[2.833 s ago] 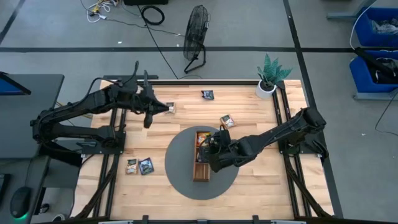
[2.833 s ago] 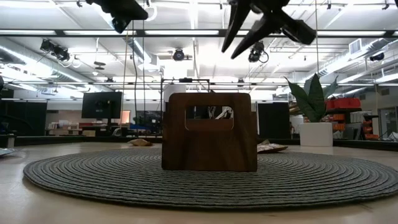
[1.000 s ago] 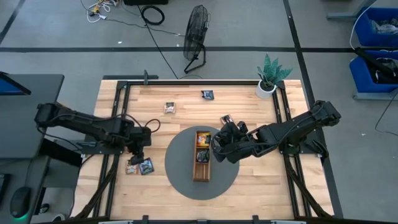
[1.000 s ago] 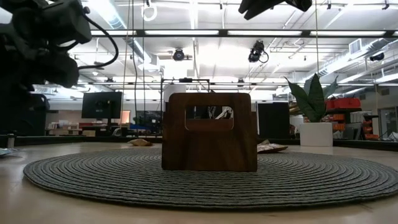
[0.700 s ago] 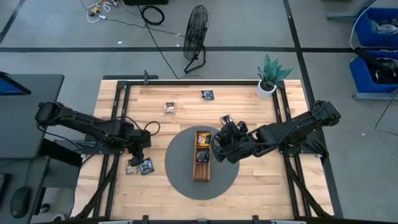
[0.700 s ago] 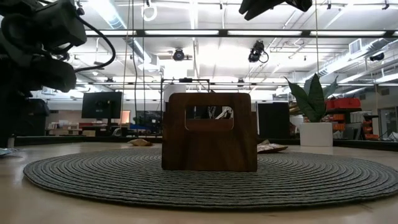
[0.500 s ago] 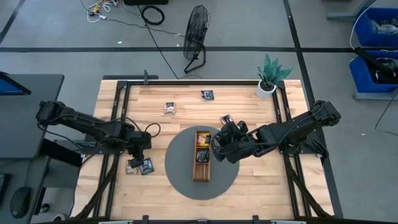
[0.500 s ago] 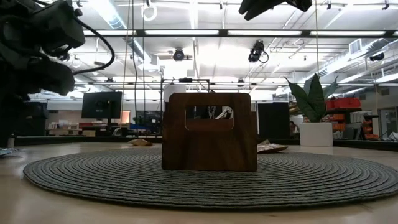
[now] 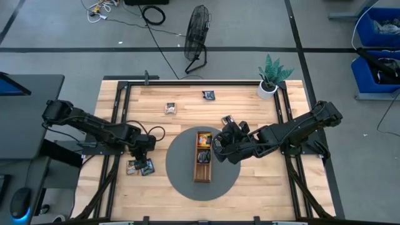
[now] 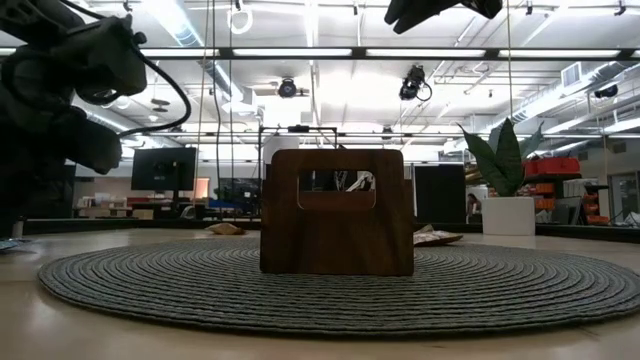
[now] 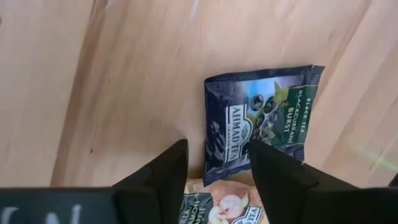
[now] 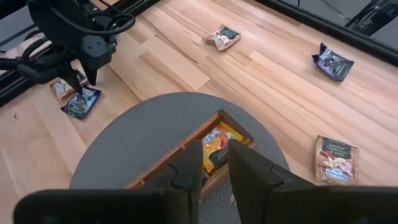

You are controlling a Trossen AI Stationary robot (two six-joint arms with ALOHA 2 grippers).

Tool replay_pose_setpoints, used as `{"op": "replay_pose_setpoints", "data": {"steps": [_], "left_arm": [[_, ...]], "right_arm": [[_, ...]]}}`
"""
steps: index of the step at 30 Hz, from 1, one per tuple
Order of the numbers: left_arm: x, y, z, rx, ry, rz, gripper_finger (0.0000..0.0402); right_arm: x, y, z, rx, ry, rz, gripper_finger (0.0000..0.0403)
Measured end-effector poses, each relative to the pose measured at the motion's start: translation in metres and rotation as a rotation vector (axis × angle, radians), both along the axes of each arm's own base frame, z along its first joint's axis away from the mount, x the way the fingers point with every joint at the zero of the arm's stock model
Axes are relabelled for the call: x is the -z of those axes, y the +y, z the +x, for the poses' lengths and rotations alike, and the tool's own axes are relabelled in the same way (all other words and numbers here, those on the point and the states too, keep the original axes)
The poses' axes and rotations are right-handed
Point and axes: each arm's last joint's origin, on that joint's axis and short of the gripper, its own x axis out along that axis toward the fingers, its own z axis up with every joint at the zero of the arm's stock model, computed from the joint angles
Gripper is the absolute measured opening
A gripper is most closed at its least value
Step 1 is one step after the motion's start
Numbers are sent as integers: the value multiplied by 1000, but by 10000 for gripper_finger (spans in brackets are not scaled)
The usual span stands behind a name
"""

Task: Pick & Place Tea
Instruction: Put the purple tea bag into the middle section of the wooden organizer

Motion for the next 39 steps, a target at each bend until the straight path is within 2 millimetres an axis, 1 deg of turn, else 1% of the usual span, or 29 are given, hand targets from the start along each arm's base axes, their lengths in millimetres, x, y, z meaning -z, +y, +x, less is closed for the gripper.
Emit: {"op": "replay_pose_setpoints", "data": {"steps": [4, 9, 11, 14, 20, 27, 33, 39], "left_arm": [[1, 0, 1, 5, -17, 9, 128], [2, 0, 3, 9, -45, 16, 46], [1, -1, 8, 11, -106, 20, 17], [0, -1, 11, 7, -139, 22, 14], [-1, 4, 16, -87, -153, 9, 7], [-6, 8, 22, -140, -174, -16, 5], [-26, 11, 40, -170, -257, -37, 4], [-61, 18, 65, -206, -401, -48, 4]], "right_arm": [[0, -1, 0, 13, -7, -18, 84], [0, -2, 1, 25, -10, -20, 84], [0, -4, 1, 29, -10, -19, 84], [0, -5, 1, 34, -11, -18, 84], [0, -7, 2, 53, -20, -4, 84], [-1, -12, 4, 88, -35, 14, 84], [-3, -18, 9, 108, -71, 33, 84], [-6, -24, 16, 113, -119, 76, 84]]}}
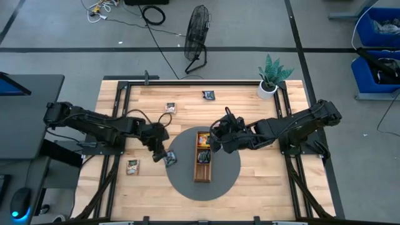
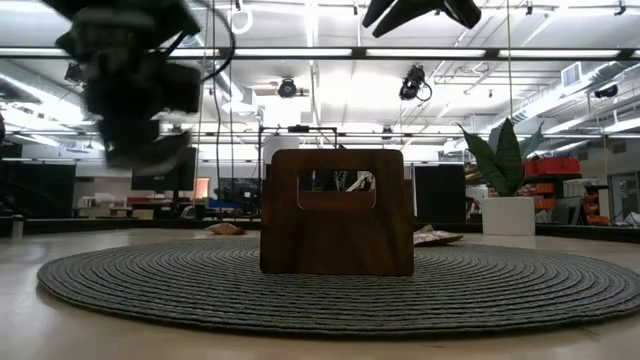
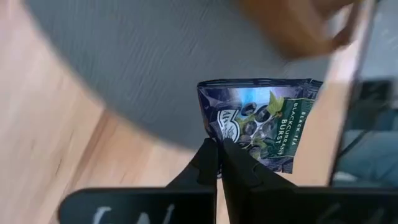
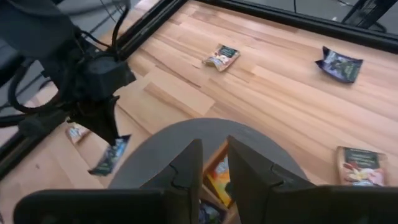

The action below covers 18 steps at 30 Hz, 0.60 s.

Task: Pick & Place Tea
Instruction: Put the purple tea bag into the middle section of the wooden organizer

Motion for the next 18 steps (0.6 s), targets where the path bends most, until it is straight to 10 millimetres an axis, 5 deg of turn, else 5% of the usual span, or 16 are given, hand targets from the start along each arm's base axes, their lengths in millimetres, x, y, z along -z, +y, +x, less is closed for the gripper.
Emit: {"op": "replay_pose_setpoints", "data": {"steps": [8, 18], "left_arm": [[-60, 23, 30, -132, -222, 52, 4], [-114, 53, 41, -250, -392, 137, 4]], "right_arm": [[-6, 0, 7, -29, -68, -9, 84], [-12, -2, 15, -78, -142, 44, 101]]}}
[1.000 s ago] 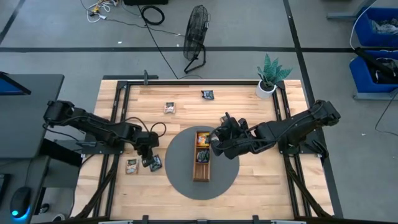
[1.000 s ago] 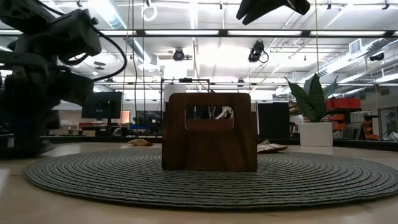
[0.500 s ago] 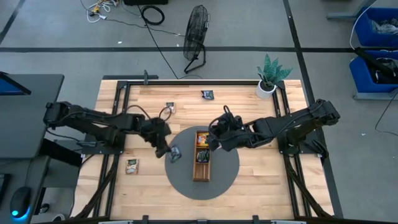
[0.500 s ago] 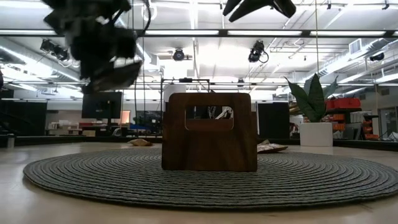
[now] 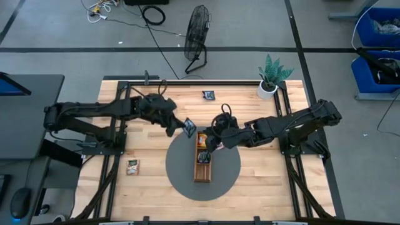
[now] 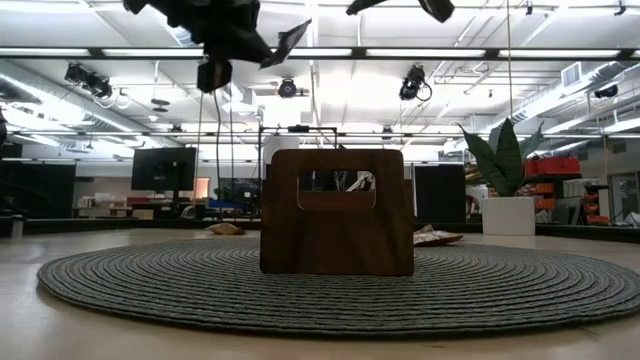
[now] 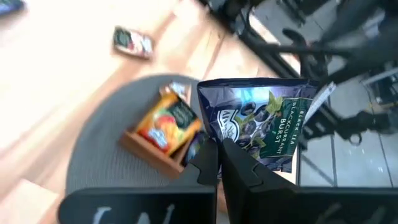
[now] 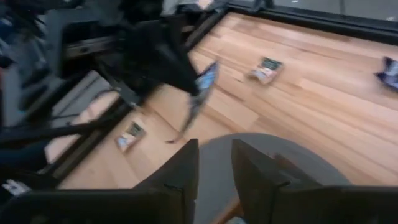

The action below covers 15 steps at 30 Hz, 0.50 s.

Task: Pick & Place Tea
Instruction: Put the purple tea bag into the middle section of the wooden organizer

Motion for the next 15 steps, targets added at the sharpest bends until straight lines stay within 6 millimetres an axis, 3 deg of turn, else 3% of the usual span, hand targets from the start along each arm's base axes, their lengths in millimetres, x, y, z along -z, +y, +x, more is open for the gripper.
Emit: {"op": "replay_pose_setpoints", "data": {"steps": [9, 15], "left_arm": [[-18, 15, 1, -69, -76, 25, 4], [-20, 15, 2, -74, -99, 23, 4]], "right_arm": [[-15, -10, 14, -42, -177, 65, 189], [-16, -27, 17, 28, -201, 110, 210]]}}
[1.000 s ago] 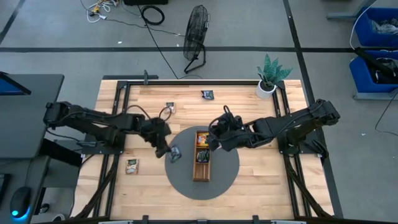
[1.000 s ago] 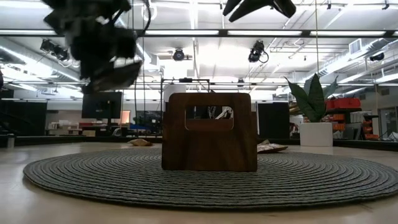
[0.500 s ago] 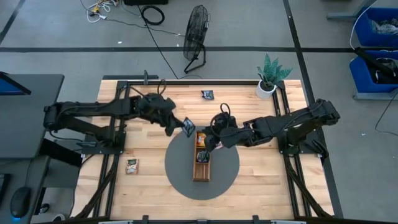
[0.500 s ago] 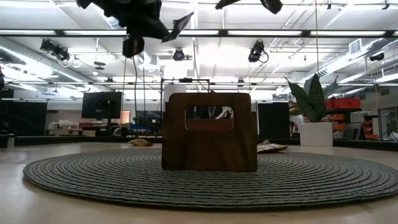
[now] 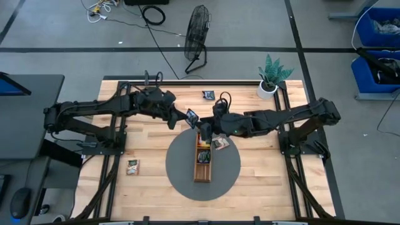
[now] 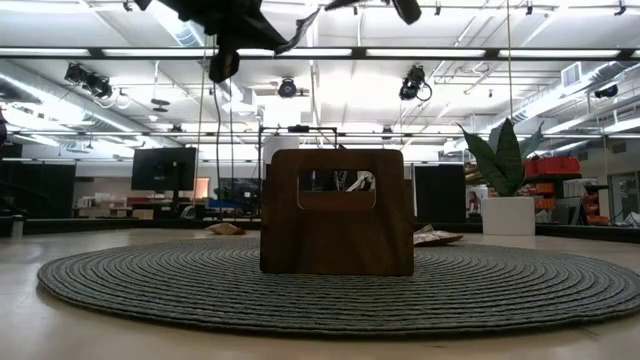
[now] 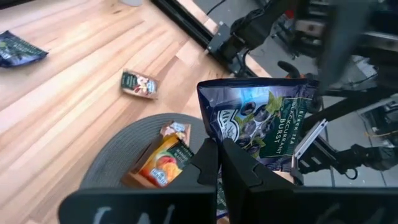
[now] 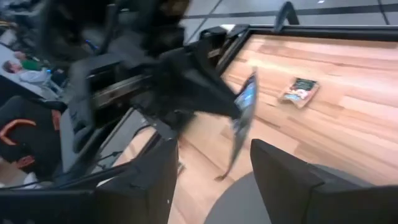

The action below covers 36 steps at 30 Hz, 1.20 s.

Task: Pick & Place Tea
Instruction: Put the purple tea bag into the middle section of the wooden organizer

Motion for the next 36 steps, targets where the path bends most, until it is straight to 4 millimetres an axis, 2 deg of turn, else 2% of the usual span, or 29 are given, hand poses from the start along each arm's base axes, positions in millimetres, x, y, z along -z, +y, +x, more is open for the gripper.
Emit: {"op": "replay_pose_setpoints", "data": {"steps": [8, 14, 18, 23, 29, 36], "left_arm": [[-8, 0, 3, -5, -86, -13, 4], [-10, 0, 4, -7, -103, -23, 4], [-10, 0, 4, 0, -112, -24, 4], [-10, 0, 4, 1, -112, -25, 13], [-10, 0, 4, 18, -104, 16, 13], [-8, 0, 3, 87, -82, 167, 60]], "right_arm": [[2, -11, 3, -13, 18, 12, 199], [4, -15, 3, 8, 34, 1, 171], [4, -19, 3, 4, 36, 0, 117], [4, -21, 3, -6, 48, -31, 15], [4, -22, 4, -30, 49, -9, 6], [-1, -21, -10, -85, 79, 112, 3]]}}
